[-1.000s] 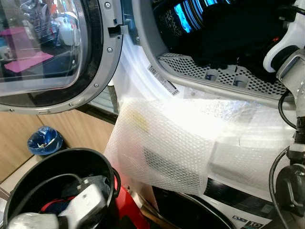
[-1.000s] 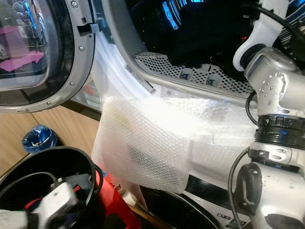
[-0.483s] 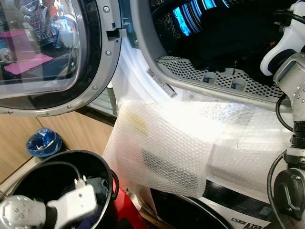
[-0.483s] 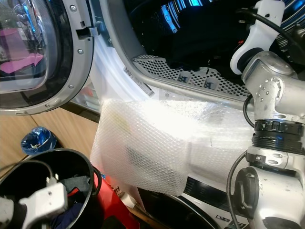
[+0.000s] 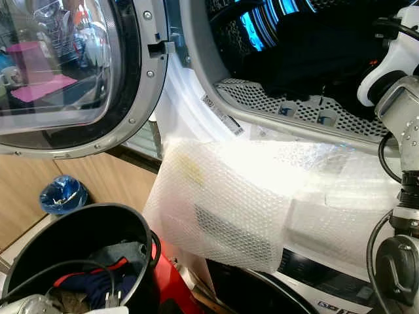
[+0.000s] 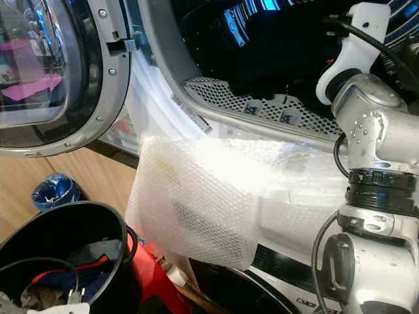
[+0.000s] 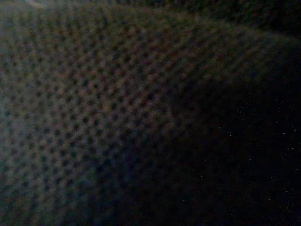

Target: Clothes washing

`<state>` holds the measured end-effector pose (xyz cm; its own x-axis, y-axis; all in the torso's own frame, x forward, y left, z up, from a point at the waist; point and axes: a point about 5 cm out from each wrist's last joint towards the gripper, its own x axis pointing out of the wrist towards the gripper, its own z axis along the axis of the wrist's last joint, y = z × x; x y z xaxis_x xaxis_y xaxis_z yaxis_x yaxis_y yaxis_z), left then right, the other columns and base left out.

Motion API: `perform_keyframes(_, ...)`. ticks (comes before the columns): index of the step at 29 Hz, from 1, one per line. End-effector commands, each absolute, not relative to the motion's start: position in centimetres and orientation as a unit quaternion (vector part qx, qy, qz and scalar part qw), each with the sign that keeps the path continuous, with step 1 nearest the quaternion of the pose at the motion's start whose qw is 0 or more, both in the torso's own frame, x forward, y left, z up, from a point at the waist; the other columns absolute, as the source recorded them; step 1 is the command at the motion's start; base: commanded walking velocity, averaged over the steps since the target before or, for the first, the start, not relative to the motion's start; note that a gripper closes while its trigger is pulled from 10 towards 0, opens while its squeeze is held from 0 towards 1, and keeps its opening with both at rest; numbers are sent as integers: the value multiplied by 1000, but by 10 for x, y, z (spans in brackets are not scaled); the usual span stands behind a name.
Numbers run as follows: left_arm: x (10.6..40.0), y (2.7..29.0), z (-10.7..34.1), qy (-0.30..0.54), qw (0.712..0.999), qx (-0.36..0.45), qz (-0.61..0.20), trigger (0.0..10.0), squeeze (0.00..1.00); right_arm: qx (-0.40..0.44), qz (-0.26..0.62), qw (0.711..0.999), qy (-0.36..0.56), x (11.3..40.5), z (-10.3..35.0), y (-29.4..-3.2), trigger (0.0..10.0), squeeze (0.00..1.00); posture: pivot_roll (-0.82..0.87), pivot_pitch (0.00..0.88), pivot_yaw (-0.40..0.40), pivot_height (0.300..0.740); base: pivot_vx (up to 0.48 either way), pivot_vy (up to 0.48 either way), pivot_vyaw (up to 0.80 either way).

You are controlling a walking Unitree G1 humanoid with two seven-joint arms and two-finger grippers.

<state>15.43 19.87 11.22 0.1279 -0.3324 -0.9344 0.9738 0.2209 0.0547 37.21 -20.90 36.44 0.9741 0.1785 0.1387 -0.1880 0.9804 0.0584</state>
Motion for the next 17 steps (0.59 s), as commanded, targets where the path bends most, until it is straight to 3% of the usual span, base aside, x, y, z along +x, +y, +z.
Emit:
perform_keyframes(1,170,204,113,416,679,409,-446,10000,0,51,95,994,10,381,324,-207,10000,0,-28,130,89,740,0,0,0)
perform_keyframes(11,171,191,106,396,686,397,-464,10000,0,47,88,995,10,381,322,-209,10000,0,-33,132,92,740,0,0,0)
perform_keyframes(14,176,178,106,372,714,366,-467,10000,0,49,85,995,11,380,321,-210,10000,0,-34,132,90,740,0,0,0)
perform_keyframes(17,182,162,116,296,736,343,-503,10000,0,49,84,995,12,381,318,-210,10000,0,-31,130,90,740,0,0,0)
